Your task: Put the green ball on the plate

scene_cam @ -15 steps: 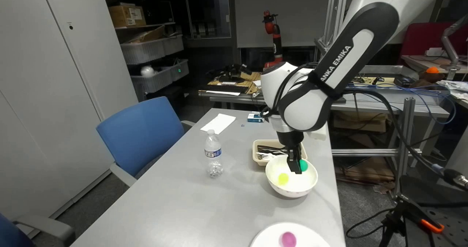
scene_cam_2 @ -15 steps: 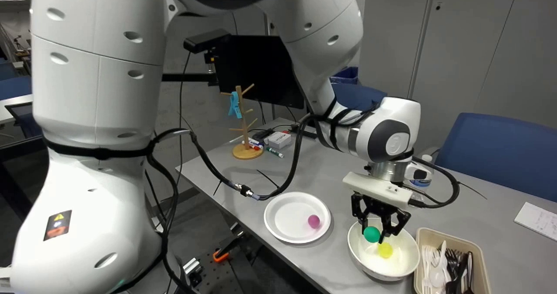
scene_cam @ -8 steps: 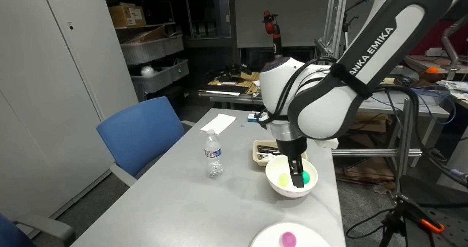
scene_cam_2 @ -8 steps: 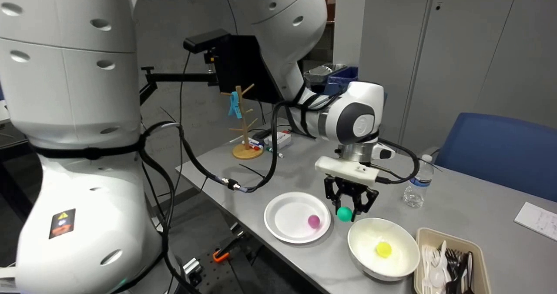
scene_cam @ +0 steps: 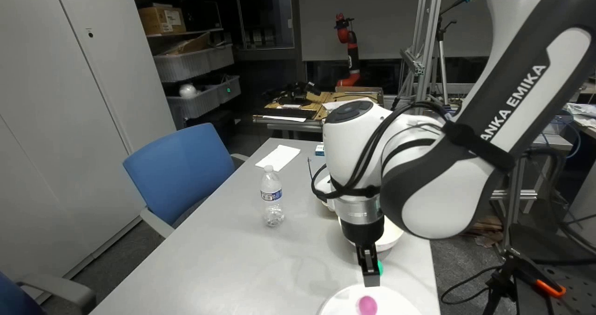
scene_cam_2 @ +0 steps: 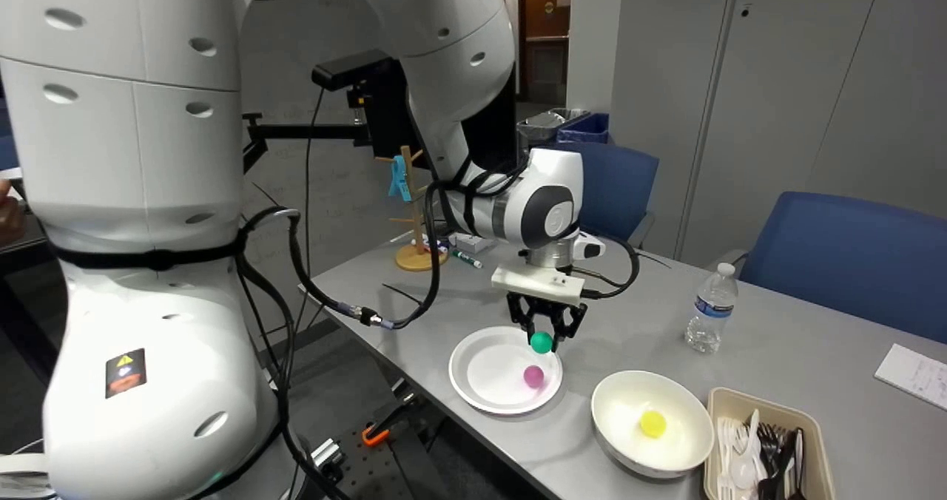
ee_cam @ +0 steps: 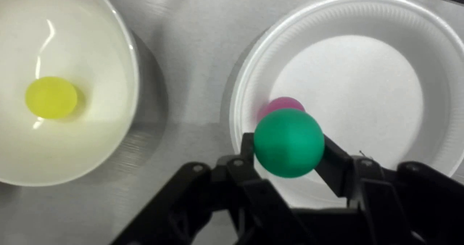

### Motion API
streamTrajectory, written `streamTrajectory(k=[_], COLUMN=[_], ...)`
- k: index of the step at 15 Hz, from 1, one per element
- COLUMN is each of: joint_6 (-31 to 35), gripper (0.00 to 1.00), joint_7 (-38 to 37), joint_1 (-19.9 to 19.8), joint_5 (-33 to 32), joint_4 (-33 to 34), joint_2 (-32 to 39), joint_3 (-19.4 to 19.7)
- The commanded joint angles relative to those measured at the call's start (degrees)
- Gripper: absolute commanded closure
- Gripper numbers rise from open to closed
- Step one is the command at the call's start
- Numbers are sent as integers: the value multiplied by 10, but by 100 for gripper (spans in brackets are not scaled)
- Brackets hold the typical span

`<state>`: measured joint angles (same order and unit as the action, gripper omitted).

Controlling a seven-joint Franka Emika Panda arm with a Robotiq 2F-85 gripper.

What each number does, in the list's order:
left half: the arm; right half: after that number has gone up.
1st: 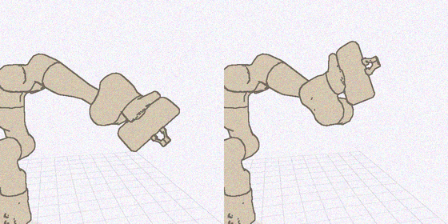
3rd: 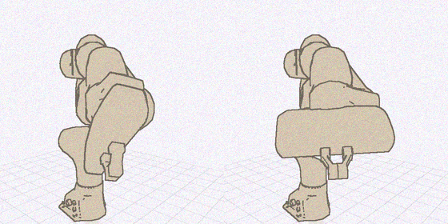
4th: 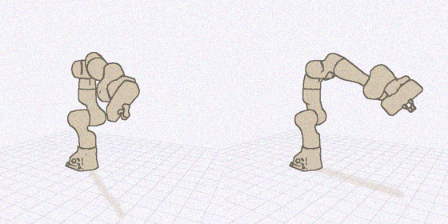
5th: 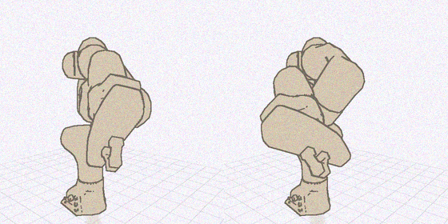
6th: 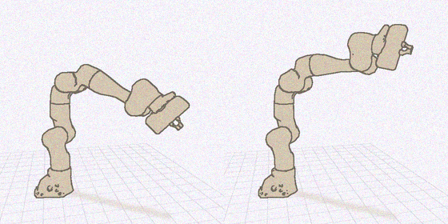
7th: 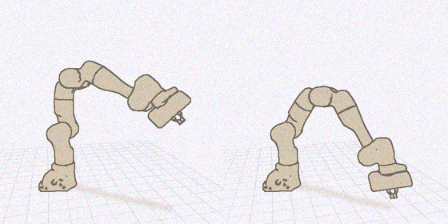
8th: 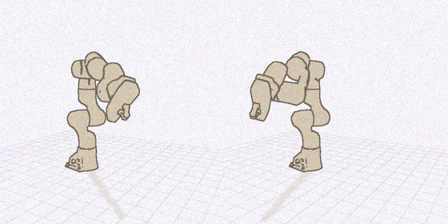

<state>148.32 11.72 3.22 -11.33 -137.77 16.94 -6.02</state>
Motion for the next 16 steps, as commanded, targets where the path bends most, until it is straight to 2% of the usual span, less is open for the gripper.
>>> streamTrajectory(k=[1, 5, 9, 14, 15, 16], joint_6=[47, 87, 121, 137, 136, 130], gripper=[81, 81, 81, 78, 41, 30], joint_7=[-12, -21, -12, -10, -10, -10], joint_1=[20, 33, 27, 29, 30, 30], joint_5=[9, 9, 24, 22, 20, 20], joint_4=[-2, 6, 21, 31, 31, 30], joint_2=[28, 71, 121, 148, 149, 146], joint_3=[-13, -18, -27, -33, -33, -35])
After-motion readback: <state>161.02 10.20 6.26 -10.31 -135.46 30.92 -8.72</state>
